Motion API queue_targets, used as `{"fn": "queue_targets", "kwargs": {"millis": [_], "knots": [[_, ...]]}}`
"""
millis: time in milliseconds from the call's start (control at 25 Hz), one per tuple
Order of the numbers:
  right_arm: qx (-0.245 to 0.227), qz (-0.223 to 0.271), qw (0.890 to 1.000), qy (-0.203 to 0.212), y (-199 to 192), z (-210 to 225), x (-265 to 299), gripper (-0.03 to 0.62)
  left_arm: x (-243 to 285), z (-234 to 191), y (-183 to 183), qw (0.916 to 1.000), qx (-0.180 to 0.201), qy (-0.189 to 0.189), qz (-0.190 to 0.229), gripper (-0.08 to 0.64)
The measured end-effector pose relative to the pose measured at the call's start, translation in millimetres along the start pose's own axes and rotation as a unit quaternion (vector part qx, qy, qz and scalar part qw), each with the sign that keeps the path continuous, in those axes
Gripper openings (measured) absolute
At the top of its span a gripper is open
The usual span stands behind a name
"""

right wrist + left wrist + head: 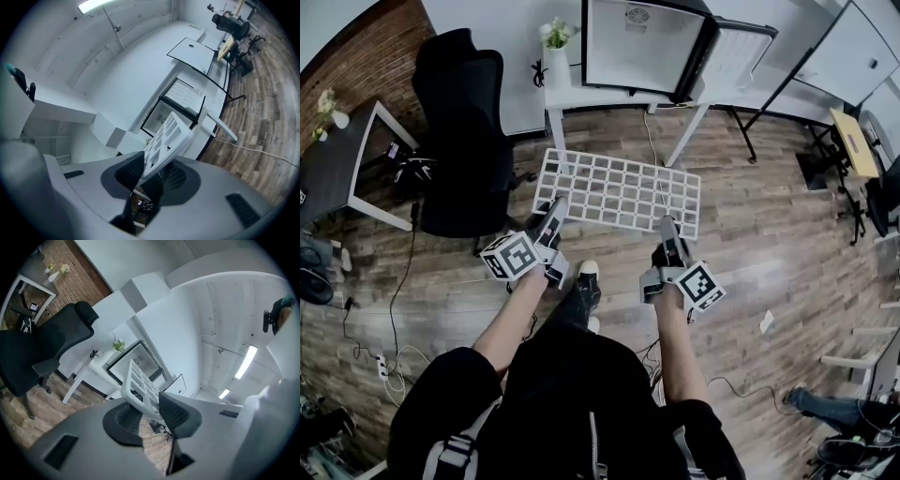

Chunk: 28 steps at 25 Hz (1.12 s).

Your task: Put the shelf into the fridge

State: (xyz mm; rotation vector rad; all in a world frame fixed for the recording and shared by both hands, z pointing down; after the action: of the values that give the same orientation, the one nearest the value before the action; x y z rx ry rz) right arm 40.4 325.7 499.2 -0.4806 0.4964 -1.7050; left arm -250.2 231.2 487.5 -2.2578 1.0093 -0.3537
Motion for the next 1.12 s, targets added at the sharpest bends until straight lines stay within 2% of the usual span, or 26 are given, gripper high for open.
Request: {"fn": "queue_targets", "kwargs": {"millis": [320, 440, 600, 680, 1120], "knots": [[-0.002, -0.003, 1.0, 0.004, 28.1, 20.8, 59.2, 0.098, 67.4, -22.1, 14.1, 1.0, -0.006, 0.0, -0.004, 0.107], [0.001, -0.007, 1.0, -0.023, 41.6, 30.9, 82.7, 0.098, 96.9, -29.7, 25.2, 1.0, -0.006, 0.001, -0.006, 0.107], [0.009, -0.002, 1.0, -0.005, 58.8, 33.1, 122.8, 0.098, 135.9, -39.5, 41.8, 0.9999, -0.007, -0.004, -0.01, 0.107], [0.003, -0.003, 1.0, -0.013, 67.2, 36.2, 139.8, 0.098, 153.6, -44.0, 50.8, 0.9999, -0.007, -0.006, -0.01, 0.107], [0.0, -0.005, 1.0, -0.028, 90.0, 52.3, 210.2, 0.1, 222.1, -74.7, 80.3, 0.9997, -0.012, -0.006, -0.018, 0.107]]}}
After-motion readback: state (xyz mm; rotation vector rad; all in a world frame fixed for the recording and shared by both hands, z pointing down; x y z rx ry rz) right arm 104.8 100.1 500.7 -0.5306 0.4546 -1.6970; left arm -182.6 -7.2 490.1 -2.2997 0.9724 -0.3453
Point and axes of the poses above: the fingertips, and each gripper's own axes: x forward along the fingers, z to its right, y out of its top, the point moved 5 cm from there along -x, backward along the fingers, and after that the axes turned 1 degree about -z, right-handed, at the moved point
